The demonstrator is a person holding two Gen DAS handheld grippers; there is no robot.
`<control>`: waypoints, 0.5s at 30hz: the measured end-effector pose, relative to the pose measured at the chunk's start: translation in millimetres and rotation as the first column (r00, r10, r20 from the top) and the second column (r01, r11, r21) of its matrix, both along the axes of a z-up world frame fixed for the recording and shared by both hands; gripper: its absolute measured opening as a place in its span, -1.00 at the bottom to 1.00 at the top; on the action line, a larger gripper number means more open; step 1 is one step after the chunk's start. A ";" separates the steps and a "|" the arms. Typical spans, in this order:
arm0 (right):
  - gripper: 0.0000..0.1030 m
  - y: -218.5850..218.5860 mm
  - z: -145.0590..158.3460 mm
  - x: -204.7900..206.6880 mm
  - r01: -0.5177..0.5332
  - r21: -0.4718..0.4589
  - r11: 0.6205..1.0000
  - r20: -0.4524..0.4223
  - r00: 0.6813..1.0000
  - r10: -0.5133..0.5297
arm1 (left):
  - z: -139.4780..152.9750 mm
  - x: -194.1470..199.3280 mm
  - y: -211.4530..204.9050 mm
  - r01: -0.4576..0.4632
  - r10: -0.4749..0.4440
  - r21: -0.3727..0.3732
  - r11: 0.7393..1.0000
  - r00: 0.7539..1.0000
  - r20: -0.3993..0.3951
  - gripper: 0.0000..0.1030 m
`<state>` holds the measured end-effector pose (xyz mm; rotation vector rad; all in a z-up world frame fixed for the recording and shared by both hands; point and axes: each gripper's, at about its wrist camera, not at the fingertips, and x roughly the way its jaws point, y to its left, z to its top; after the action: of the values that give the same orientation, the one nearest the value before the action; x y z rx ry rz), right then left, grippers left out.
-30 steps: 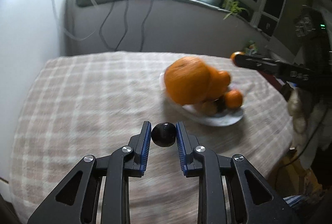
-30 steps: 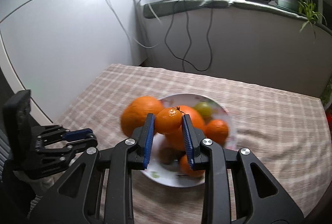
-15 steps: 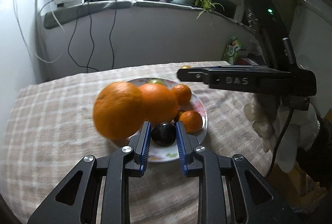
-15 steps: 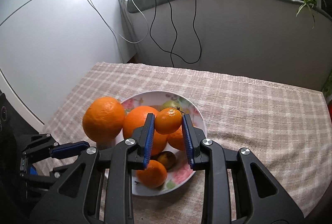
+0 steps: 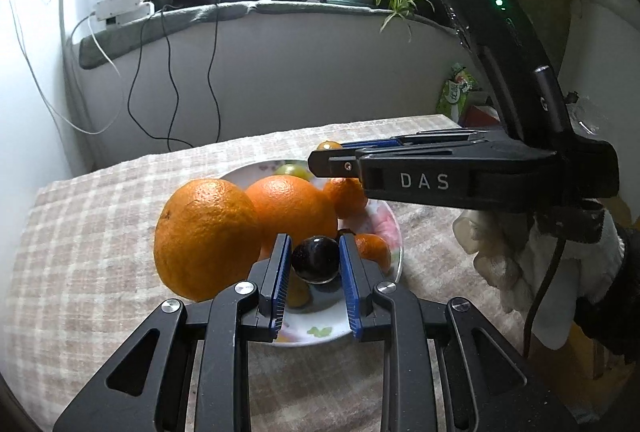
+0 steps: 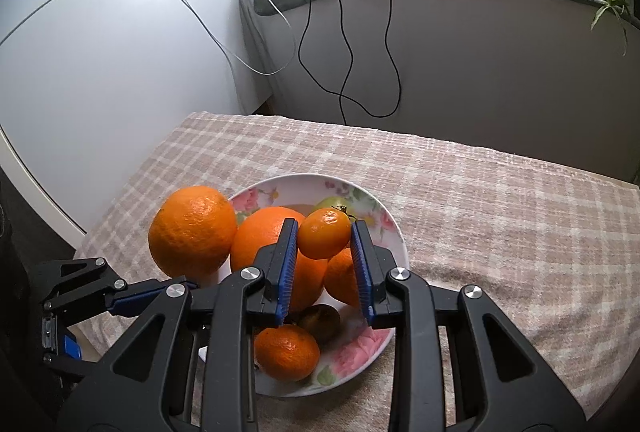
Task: Organize fruits
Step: 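Lower the plum onto the plate and open the left gripper while the right releases the mandarin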
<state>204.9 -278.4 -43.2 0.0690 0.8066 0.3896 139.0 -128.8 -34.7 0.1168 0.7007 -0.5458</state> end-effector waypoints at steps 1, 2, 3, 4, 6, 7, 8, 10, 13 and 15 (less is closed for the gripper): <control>-0.45 0.3 0.3 0.1 -0.002 -0.001 1.000 0.001 1.000 0.002 | 0.4 0.1 -0.2 -0.001 0.001 0.000 1.000 1.000 0.001 -0.55; -0.45 0.8 0.5 0.0 -0.005 -0.002 1.000 0.001 1.000 0.005 | 0.6 0.2 -0.4 -0.002 0.002 0.001 1.000 1.000 0.003 -0.55; -0.45 1.4 0.7 -0.2 -0.007 -0.005 1.000 0.001 1.000 0.007 | 1.1 0.0 -0.4 -0.004 0.004 0.001 1.000 1.000 0.006 -0.55; -0.42 1.3 0.9 0.0 -0.006 -0.008 1.000 0.001 1.000 0.006 | 1.5 -0.6 -0.3 -0.003 0.003 0.001 1.000 1.000 0.007 -0.55; -0.17 1.6 2.2 -1.0 -0.006 -0.007 1.000 0.006 1.000 0.006 | 2.0 -1.2 -0.6 -0.005 0.005 0.003 1.000 1.000 0.008 -0.55; -0.12 1.4 3.4 -2.0 -0.003 -0.008 1.000 0.012 1.000 0.003 | 2.3 -1.6 -0.4 -0.007 0.007 0.005 1.000 1.000 0.009 -0.55; -0.07 0.9 4.8 -2.9 -0.001 -0.009 1.000 0.018 1.000 0.001 | 2.4 -2.4 0.0 -0.009 0.009 0.005 1.000 1.000 0.010 -0.55; -0.06 0.9 6.9 -4.1 -0.001 -0.007 1.000 0.021 1.000 0.001 | 2.9 -2.6 1.2 -0.014 0.014 0.003 1.000 1.000 0.009 -0.54; -0.05 0.9 11.1 -8.4 0.000 -0.006 1.000 0.030 1.000 0.000 | 4.6 -5.1 2.6 -0.019 0.019 0.001 1.000 1.000 0.013 -0.54; 0.01 0.9 13.6 -11.8 0.002 -0.006 1.000 0.037 0.999 -0.002 | 6.5 -7.4 3.7 -0.022 0.022 0.001 1.000 1.000 0.020 -0.46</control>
<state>193.2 -277.6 -29.6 0.0566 0.7710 0.3851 131.6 -125.1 -28.3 0.1148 0.6825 -0.5222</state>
